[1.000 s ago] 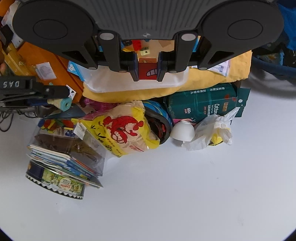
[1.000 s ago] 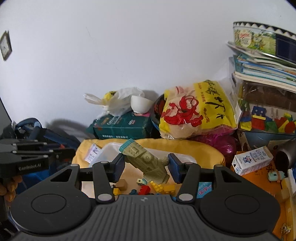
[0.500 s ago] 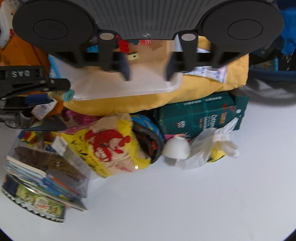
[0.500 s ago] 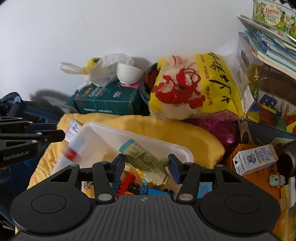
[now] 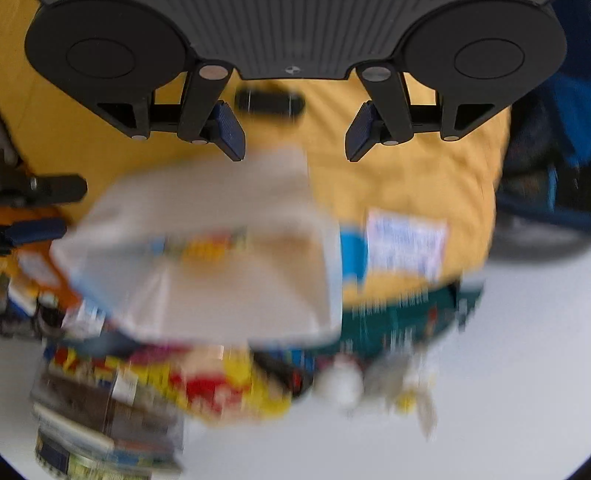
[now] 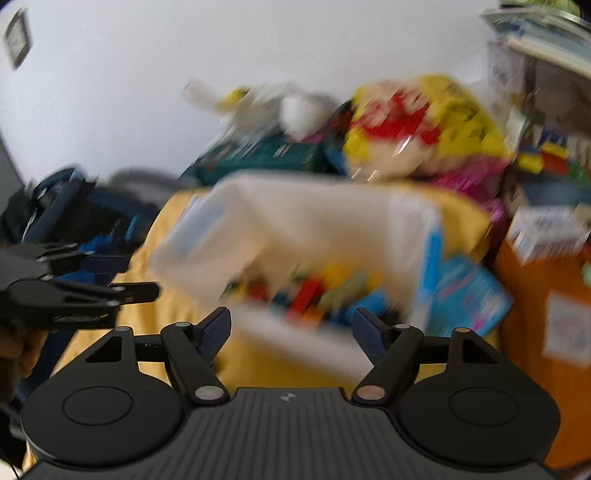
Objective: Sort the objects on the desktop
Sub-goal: 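Grasp black toy car with left tool while right tool grasps green brick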
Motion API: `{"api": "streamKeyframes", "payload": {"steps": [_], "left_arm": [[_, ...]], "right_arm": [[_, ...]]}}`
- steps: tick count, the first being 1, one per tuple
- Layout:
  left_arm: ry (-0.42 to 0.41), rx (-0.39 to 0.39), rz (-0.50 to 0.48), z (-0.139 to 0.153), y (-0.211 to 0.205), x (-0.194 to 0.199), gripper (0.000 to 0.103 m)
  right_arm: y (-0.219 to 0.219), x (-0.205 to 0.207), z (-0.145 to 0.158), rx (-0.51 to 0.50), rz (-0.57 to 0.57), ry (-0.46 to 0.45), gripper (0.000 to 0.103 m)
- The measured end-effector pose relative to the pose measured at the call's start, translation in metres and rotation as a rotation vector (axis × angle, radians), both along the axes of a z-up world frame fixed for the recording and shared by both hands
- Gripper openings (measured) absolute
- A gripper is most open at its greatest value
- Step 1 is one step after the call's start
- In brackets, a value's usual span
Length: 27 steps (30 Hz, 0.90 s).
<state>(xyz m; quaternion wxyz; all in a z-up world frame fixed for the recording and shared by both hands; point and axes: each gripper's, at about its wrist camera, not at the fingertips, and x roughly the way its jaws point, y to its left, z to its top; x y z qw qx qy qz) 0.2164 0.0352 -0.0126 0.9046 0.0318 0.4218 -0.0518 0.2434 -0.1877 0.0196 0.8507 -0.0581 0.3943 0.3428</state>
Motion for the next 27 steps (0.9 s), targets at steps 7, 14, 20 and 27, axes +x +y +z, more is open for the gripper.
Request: {"api": "streamKeyframes", "payload": {"steps": [7,14,20,27], "left_arm": [[0.058,0.007,-0.032,-0.06,0.0,0.006,0.063],[0.044,0.015,-0.15,-0.076,-0.014,0.017,0.064],[0.078,-0.001,-0.197,-0.087,-0.024,0.03,0.064],[0.077,-0.009,-0.25,-0.088,-0.026,0.017,0.041]], "right_arm": [[0.045,-0.051,-0.078,-0.108,0.096,-0.01,0.063],[0.087,-0.059,-0.115,-0.145,0.201,-0.066,0.063],[0.106,-0.053,-0.132,-0.186,0.3,-0.106,0.039],[0.078,-0.06,-0.13,-0.159,0.261,-0.048,0.038]]}}
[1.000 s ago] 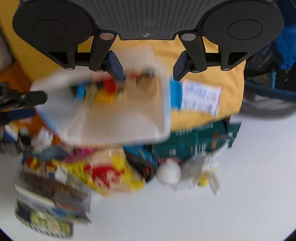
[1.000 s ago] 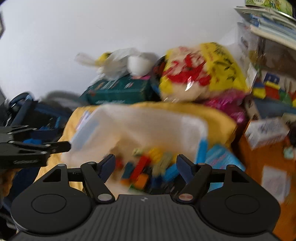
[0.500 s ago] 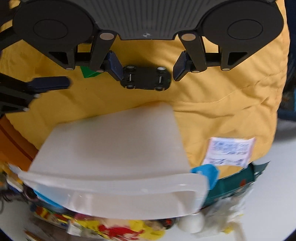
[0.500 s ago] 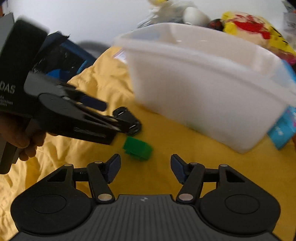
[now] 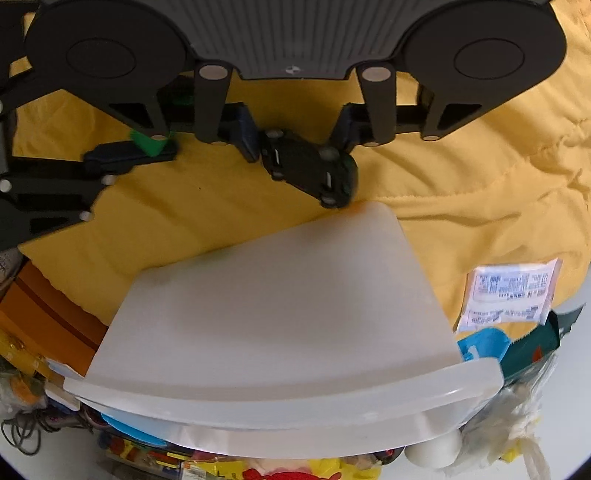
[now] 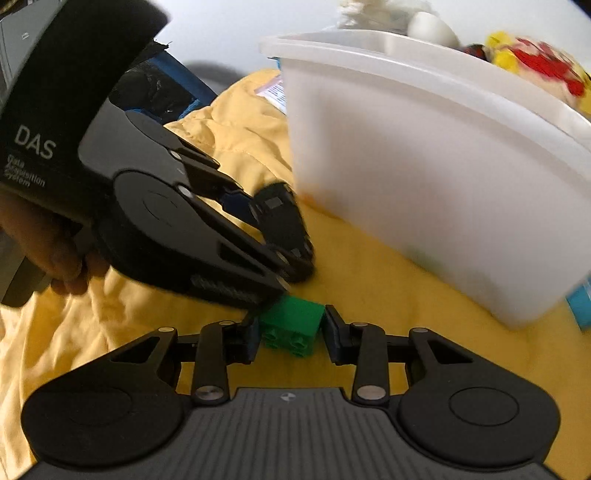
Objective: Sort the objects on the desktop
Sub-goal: 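Grasp black toy car with left tool while right tool grasps green brick, then lift black car with left tool while right tool lifts green brick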
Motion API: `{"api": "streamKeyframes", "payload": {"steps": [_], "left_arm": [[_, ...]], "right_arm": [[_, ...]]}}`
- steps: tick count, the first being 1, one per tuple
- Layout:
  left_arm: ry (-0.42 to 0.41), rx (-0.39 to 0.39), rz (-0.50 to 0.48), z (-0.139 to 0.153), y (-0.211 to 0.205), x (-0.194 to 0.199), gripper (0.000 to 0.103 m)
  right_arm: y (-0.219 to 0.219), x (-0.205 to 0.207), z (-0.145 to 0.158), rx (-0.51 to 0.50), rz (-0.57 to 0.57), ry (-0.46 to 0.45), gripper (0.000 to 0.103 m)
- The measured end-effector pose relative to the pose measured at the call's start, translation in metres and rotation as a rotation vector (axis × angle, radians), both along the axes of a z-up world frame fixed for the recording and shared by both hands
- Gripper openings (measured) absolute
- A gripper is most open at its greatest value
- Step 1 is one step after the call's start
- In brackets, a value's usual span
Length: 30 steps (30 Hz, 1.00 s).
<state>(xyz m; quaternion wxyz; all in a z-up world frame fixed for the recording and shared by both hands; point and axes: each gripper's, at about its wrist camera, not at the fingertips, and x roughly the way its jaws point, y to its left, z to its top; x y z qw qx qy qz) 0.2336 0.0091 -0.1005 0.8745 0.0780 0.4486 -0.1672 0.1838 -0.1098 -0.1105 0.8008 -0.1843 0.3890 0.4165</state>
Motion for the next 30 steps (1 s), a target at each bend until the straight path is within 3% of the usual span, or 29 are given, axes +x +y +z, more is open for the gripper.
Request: {"api": "streamKeyframes", "payload": {"steps": [3,5,8,13,16,18,22,27,30], "left_arm": [[0.007,-0.02,0.014,0.003,0.001,-0.001,0.041],[0.01,-0.025,0.062,0.002,0.002,0.003,0.054],[0.006,-0.074,0.117,0.003,0.004,0.01,0.058],[0.019,-0.084,0.167,0.0,0.0,0.017,0.059],[0.005,-0.025,0.151,0.002,-0.004,0.013,0.046],[0.004,-0.02,0.149,0.006,-0.004,0.007,0.04],[-0.018,-0.025,0.129,0.022,0.001,-0.019,0.017],[-0.057,-0.064,0.131,0.05,0.009,-0.053,0.014],[-0.011,-0.041,0.116,0.044,0.013,-0.057,0.013]], "right_arm": [[-0.018,-0.006,0.0,-0.006,-0.014,0.01,0.038],[-0.03,-0.009,-0.002,-0.008,-0.026,0.013,0.038],[-0.043,-0.008,0.0,0.003,-0.061,0.019,0.038],[-0.058,-0.009,0.007,0.036,-0.1,0.04,0.038],[-0.063,-0.013,0.005,0.032,-0.099,0.04,0.038],[-0.067,-0.015,0.007,0.044,-0.11,0.04,0.038],[-0.078,-0.016,0.018,0.078,-0.137,0.036,0.038],[-0.096,-0.016,0.044,0.135,-0.172,0.021,0.038],[-0.107,-0.012,0.057,0.153,-0.191,0.018,0.038]]}}
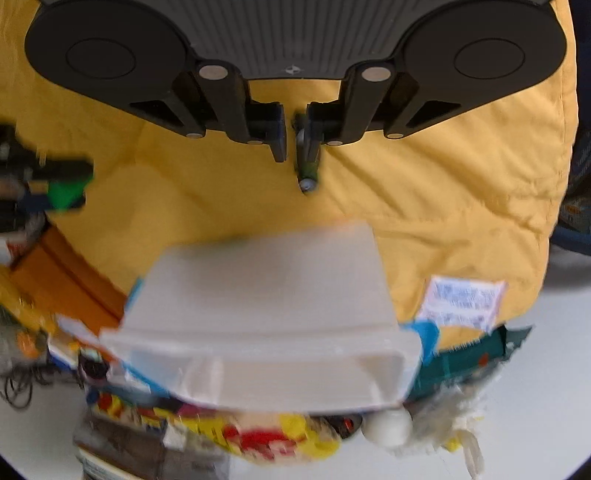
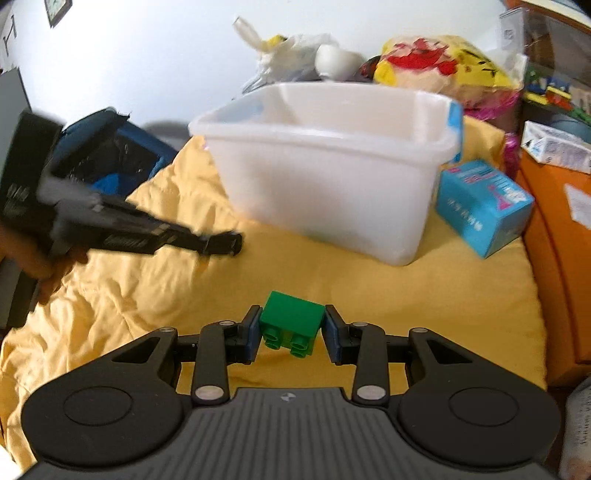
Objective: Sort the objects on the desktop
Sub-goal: 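Lift black car with left tool while right tool lifts green brick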
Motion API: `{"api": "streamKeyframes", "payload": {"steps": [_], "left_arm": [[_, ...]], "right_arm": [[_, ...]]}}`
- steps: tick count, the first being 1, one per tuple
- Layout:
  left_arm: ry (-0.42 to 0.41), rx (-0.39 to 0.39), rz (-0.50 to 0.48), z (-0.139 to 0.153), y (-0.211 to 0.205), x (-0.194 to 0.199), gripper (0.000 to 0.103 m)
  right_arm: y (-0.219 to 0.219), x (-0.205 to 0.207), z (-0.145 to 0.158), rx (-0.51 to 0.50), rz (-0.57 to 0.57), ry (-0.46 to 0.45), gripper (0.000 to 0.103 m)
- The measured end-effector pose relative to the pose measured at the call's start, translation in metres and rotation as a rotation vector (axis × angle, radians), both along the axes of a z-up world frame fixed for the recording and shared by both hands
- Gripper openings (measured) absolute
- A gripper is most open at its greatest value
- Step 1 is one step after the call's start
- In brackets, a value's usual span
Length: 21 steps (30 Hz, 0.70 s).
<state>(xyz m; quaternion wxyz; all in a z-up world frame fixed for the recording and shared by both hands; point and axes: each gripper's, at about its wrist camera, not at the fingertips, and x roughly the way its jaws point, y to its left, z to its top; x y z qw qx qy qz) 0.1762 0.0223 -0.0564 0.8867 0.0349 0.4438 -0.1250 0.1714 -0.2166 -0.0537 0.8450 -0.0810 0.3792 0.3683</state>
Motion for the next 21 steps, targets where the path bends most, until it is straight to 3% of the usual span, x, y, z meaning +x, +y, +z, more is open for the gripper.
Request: {"api": "streamKeyframes", "payload": {"steps": [1,4,6,10,13,14,15,21], "left_arm": [[0.029,0.01,-0.006,-0.005,-0.001,-0.001,0.017],[0.029,0.017,0.001,-0.012,-0.005,-0.004,0.049],[-0.002,0.027,0.044,-0.014,-0.006,0.002,0.057],[-0.01,0.021,0.114,-0.021,-0.001,0.021,0.058],[0.014,0.053,0.101,-0.032,-0.004,0.03,0.057],[0.031,0.062,0.075,-0.037,-0.005,0.032,0.041],[0.031,0.075,0.067,-0.04,-0.005,0.03,0.035],[-0.011,0.054,0.069,-0.02,-0.006,0.011,0.033]], "right_arm": [[-0.001,0.001,0.001,0.002,-0.006,0.003,0.038],[-0.005,-0.005,0.0,-0.002,-0.01,0.009,0.038],[-0.009,-0.01,-0.004,-0.006,-0.009,0.02,0.038],[-0.019,-0.019,-0.013,-0.017,-0.016,0.049,0.038],[-0.024,-0.026,-0.018,-0.016,-0.03,0.066,0.038],[-0.025,-0.028,-0.019,-0.017,-0.033,0.07,0.038],[-0.026,-0.03,-0.021,-0.021,-0.034,0.072,0.038],[-0.032,-0.031,-0.015,-0.012,-0.05,0.067,0.038]]}}
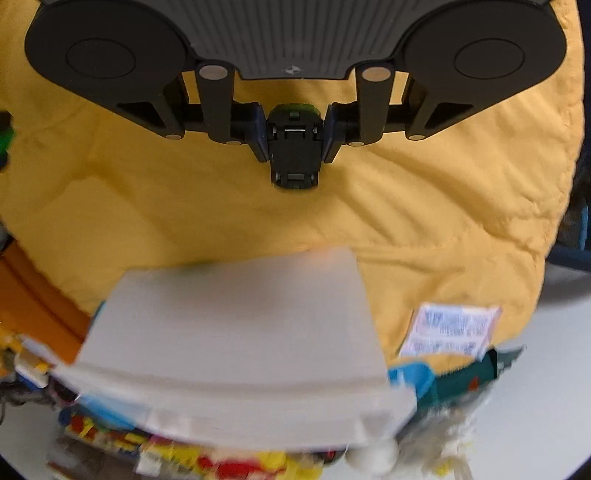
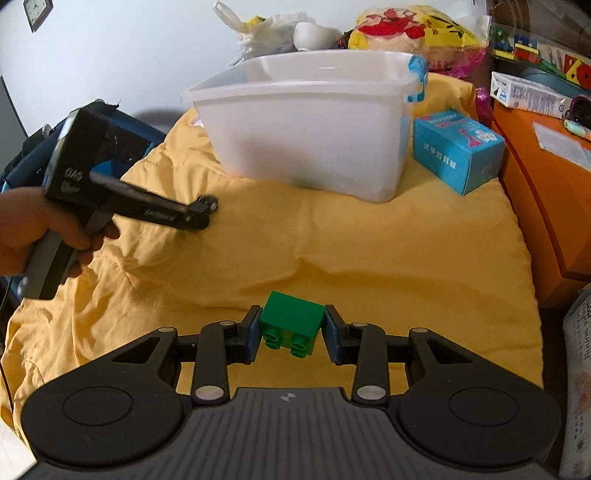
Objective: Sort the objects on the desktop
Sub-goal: 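Lift black car with left tool while right tool lifts green brick, then carry black car and green brick over the bin and release both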
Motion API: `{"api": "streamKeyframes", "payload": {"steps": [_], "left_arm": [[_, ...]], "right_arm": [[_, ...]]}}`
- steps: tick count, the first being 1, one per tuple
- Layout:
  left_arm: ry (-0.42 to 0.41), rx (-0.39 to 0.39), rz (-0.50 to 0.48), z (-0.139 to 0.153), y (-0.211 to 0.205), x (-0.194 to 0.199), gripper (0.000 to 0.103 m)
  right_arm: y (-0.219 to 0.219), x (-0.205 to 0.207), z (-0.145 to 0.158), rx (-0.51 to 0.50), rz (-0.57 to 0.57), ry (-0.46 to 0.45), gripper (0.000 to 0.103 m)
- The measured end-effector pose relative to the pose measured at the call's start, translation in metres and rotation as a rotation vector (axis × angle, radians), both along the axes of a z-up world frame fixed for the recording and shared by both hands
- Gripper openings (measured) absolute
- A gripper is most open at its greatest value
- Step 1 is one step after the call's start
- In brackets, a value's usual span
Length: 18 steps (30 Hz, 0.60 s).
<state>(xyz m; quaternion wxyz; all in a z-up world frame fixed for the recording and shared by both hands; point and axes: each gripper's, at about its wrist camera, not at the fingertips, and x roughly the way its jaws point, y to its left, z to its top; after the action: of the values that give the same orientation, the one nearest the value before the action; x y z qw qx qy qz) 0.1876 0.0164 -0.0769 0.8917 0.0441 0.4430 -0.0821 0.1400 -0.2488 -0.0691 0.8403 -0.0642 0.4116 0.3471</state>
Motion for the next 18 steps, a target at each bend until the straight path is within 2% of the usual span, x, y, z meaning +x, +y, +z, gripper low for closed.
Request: {"api": "streamKeyframes", "payload": {"steps": [7,11,14,18], "left_arm": [[-0.141,-0.128,0.016,0.083,-0.001,-0.028,0.033],[-0.207,-0.156,0.017,0.132,0.0,-0.028,0.033],[-0.242,-0.165,0.026,0.164,0.003,-0.019,0.033],[-0.267,-0.169,0.031,0.202,0.003,-0.003,0.033]], "right_arm": [[0.001,0.019,0.045,0.096,-0.046,-0.062,0.038],[0.004,0.035,0.085,0.166,-0.064,-0.113,0.038],[0.01,0.05,0.114,0.18,-0.063,-0.147,0.038],[0.016,0.078,0.155,0.189,-0.079,-0.132,0.038]]}}
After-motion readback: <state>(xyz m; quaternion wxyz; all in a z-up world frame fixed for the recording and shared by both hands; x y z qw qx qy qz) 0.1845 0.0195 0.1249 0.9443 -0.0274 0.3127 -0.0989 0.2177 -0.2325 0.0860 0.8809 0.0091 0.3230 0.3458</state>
